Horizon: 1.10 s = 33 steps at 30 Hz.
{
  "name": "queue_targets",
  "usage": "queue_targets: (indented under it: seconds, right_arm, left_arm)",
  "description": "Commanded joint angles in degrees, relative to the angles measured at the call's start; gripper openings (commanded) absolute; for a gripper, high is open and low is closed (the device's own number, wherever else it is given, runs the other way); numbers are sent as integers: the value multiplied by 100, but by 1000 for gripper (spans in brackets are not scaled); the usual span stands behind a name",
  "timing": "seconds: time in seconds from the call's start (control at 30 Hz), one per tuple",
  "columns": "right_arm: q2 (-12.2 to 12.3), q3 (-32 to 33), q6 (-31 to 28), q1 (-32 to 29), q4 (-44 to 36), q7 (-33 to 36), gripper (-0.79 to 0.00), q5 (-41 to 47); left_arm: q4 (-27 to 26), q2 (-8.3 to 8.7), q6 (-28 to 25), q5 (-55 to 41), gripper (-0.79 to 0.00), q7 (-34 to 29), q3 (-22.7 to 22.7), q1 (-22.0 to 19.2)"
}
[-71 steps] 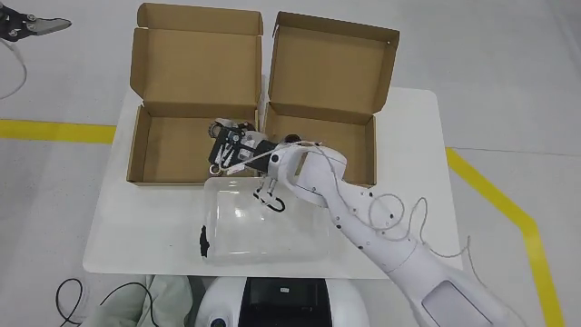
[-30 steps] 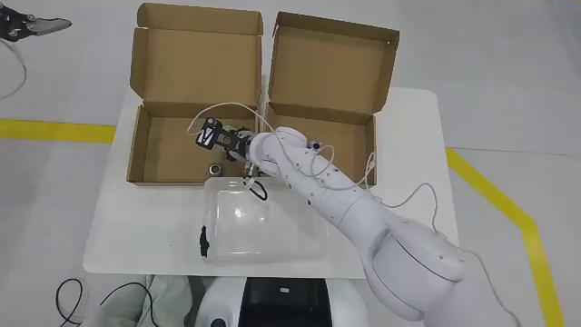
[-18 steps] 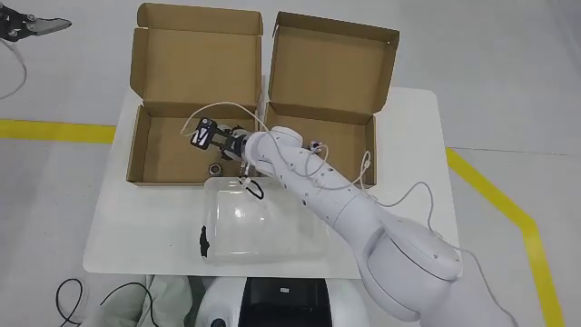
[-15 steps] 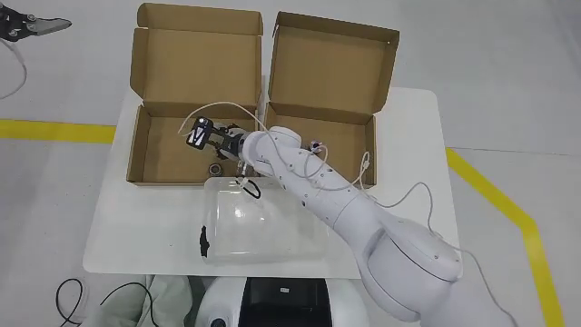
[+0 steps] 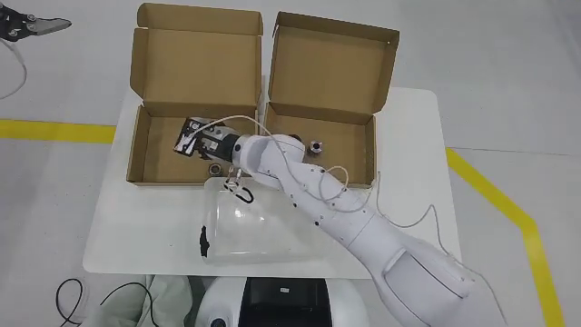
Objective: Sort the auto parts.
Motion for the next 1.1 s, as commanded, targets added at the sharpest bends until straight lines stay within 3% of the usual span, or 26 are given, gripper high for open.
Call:
queue_targets:
  seconds: [0.0, 0.27, 0.47, 0.73, 1.07]
  right_arm:
    - [179, 256, -113, -346, -552, 11, -573, -157]
    - [786, 1291, -1073, -1789, -2463, 73, -566, -556]
    - [1092, 1943, -1367, -2804, -3671, 15, -566, -867]
    - [1428, 2822, -1319, -4310, -5184, -314, -560, -1374]
    - [1682, 3692, -724, -5789, -6167, -944, -570, -1779]
  left_arm:
    - [0, 0, 0, 0, 0, 0, 0, 0]
    - [0, 0, 0, 0, 0, 0, 0, 0]
    - [0, 0, 0, 0, 0, 0, 0, 0]
    - [0, 0, 0, 0, 0, 0, 0, 0]
    - [0, 0, 0, 0, 0, 0, 0, 0]
